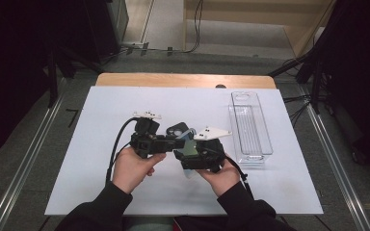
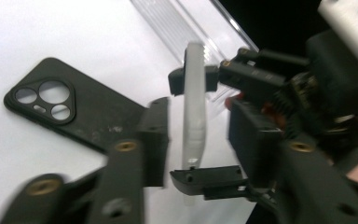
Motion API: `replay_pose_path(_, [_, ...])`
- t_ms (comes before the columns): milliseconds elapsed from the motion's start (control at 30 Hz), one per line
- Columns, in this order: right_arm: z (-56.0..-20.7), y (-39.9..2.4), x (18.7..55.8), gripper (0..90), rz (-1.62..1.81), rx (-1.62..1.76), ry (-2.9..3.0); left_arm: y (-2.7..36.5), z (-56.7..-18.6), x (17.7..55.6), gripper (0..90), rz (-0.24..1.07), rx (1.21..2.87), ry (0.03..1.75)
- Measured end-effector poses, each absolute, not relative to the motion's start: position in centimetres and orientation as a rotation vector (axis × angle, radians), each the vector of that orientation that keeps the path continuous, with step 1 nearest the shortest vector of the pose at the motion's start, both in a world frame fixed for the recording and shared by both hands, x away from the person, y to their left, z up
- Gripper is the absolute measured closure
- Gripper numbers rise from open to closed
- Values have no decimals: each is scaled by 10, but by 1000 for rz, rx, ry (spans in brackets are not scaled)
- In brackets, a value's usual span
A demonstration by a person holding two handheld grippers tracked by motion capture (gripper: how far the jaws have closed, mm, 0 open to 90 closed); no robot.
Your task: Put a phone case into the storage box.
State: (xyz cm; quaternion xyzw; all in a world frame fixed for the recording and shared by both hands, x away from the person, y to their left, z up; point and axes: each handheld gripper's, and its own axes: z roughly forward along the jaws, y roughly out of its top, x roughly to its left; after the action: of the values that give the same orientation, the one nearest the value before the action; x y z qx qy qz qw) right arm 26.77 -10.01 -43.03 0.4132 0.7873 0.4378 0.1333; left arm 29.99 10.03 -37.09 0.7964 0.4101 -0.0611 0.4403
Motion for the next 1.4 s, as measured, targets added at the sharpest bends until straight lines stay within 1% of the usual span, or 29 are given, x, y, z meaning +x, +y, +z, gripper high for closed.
replay_pose_path(133, [-431,-105,270,146,1270,1214,2274,107,-365,301,455,-173,1954,1001])
replay_pose_path(233, [-430,-110,272,147,1272,1219,2266,112,-362,303,433,-222,1953,994])
replay_pose_path(367, [-428,-117,274,146,1287,1215,2268,116,-361,304,387,-238,1978,968])
replay_pose_path(400, [-428,-118,274,146,1293,1212,2267,118,-361,303,385,-233,1990,945])
replay_pose_path(500, [-427,-125,277,146,1307,1180,2305,121,-365,303,327,-247,2030,881])
replay_pose_path(567, [-426,-128,278,146,1338,1157,2329,124,-367,304,322,-239,2054,862])
replay_pose_path(633, [-425,-132,280,146,1362,1146,2355,127,-370,305,322,-252,2052,883])
replay_pose_path(700, [-424,-136,282,146,1401,1145,2366,130,-374,307,322,-257,2050,867])
replay_pose_path(833, [-420,-144,284,146,1432,1127,2380,133,-383,305,321,-204,2089,826])
replay_pose_path(967, [-418,-150,285,146,1442,1110,2385,133,-393,304,321,-200,2122,779])
replay_pose_path(1067, [-417,-156,287,146,1446,1076,2407,134,-402,299,321,-122,2150,697])
replay_pose_path(1133, [-416,-159,287,146,1450,1060,2425,135,-409,298,309,-91,2166,681])
replay_pose_path(1167, [-415,-160,287,146,1453,1055,2431,135,-412,299,286,-95,2173,685])
replay_pose_path(1400, [-410,-169,287,146,1497,1001,2462,142,-430,298,284,-116,2164,705])
